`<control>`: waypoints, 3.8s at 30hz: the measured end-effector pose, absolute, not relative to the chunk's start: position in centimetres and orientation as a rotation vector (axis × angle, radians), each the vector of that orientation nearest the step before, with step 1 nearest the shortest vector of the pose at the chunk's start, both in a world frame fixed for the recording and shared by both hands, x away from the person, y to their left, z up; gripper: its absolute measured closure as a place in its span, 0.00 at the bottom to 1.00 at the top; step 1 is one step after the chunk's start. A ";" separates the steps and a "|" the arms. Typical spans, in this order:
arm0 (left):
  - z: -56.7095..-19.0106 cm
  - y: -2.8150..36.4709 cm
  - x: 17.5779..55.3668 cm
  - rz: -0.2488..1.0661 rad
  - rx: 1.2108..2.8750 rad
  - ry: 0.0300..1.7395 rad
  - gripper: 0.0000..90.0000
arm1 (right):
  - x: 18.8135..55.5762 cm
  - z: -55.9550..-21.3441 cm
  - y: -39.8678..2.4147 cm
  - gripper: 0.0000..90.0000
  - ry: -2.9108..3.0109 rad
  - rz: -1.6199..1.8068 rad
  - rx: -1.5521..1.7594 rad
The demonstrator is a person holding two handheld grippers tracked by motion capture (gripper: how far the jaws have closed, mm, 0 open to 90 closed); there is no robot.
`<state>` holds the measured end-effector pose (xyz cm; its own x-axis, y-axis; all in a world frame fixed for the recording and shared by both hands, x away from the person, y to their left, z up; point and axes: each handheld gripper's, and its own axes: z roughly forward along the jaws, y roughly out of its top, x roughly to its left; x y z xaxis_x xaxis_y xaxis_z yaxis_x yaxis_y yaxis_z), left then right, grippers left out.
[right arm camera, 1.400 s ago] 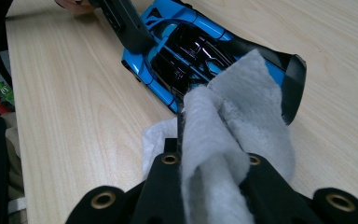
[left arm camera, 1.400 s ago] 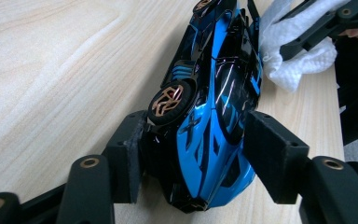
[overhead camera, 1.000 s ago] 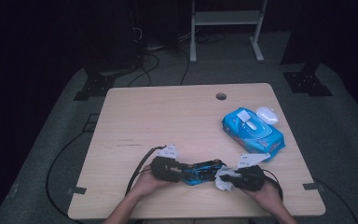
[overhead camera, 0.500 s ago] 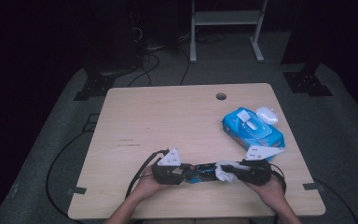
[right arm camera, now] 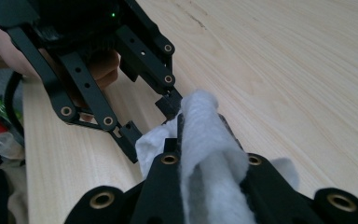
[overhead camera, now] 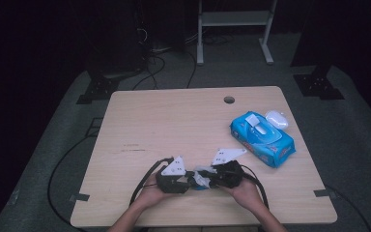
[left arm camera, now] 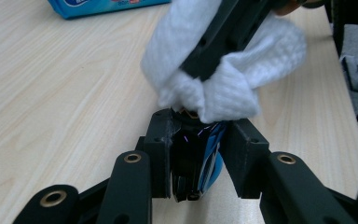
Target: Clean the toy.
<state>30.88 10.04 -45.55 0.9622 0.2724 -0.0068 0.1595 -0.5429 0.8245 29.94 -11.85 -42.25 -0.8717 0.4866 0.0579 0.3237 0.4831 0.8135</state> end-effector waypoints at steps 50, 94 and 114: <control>-46.2 10.4 32.2 0.140 2.190 0.352 0.74 | 31.4 -42.6 -14.8 0.94 2.407 1.251 0.817; -46.3 10.2 32.3 0.141 2.203 0.332 0.75 | 31.7 -42.4 -16.8 0.94 2.372 1.208 0.842; -46.1 10.4 32.5 0.143 2.204 0.336 0.76 | 32.5 -42.9 -20.1 0.94 2.328 1.277 0.986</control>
<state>32.47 10.42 -46.15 0.9569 0.2900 -0.0162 0.1890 -0.5792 0.7930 32.54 -20.09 -42.91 -0.7162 0.6956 0.0561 0.4213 0.3669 0.8294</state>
